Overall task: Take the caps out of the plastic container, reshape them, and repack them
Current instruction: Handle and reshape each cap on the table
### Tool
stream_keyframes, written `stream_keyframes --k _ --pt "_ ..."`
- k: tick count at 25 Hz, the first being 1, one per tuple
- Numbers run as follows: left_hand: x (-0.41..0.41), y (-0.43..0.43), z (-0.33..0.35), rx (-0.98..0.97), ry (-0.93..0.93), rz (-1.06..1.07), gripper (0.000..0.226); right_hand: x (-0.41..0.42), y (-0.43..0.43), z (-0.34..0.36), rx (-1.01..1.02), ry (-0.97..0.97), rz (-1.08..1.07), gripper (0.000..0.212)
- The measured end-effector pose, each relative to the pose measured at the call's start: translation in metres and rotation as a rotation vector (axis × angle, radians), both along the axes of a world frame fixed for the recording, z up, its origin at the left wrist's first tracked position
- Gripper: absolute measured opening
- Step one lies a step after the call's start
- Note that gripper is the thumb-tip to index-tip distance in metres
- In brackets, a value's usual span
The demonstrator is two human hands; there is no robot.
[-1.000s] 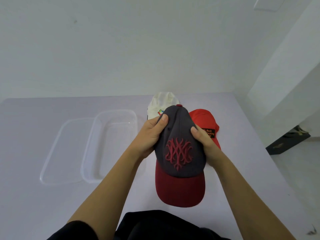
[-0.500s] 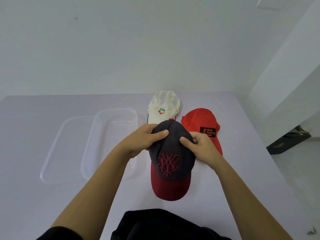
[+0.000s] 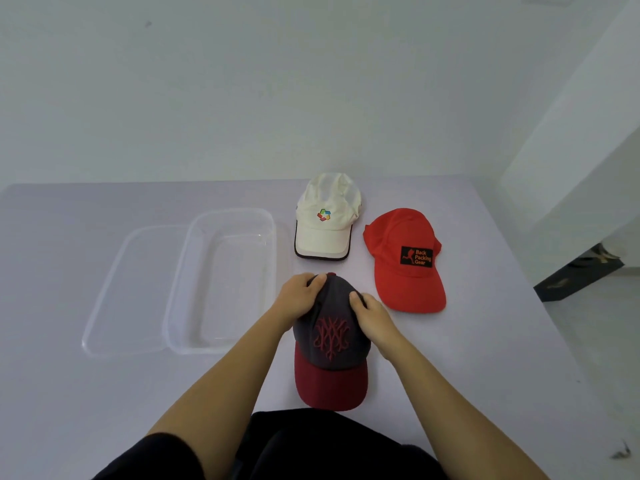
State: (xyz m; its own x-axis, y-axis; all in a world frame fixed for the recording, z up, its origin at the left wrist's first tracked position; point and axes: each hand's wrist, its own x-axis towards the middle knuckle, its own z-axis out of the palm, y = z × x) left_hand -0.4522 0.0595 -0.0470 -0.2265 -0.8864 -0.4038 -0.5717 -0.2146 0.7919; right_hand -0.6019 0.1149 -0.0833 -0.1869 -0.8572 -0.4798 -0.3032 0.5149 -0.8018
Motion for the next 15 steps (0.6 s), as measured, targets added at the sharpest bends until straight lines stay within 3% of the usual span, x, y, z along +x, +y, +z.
stream_keyframes --k 7,10,13,15 --pt "-0.008 -0.015 -0.029 -0.005 -0.154 0.012 0.044 -0.017 -0.022 -0.011 -0.017 0.077 -0.030 0.035" --pt "-0.011 -0.022 -0.019 -0.089 -0.151 0.075 0.039 -0.037 -0.027 -0.005 -0.153 0.108 -0.017 0.030" --pt "-0.030 -0.030 -0.002 -0.213 -0.104 0.099 0.037 -0.072 -0.026 -0.006 -0.330 0.302 -0.075 0.027" --pt "-0.052 -0.031 0.004 -0.278 -0.092 0.043 0.042 -0.100 -0.022 -0.016 -0.297 0.460 -0.042 0.046"
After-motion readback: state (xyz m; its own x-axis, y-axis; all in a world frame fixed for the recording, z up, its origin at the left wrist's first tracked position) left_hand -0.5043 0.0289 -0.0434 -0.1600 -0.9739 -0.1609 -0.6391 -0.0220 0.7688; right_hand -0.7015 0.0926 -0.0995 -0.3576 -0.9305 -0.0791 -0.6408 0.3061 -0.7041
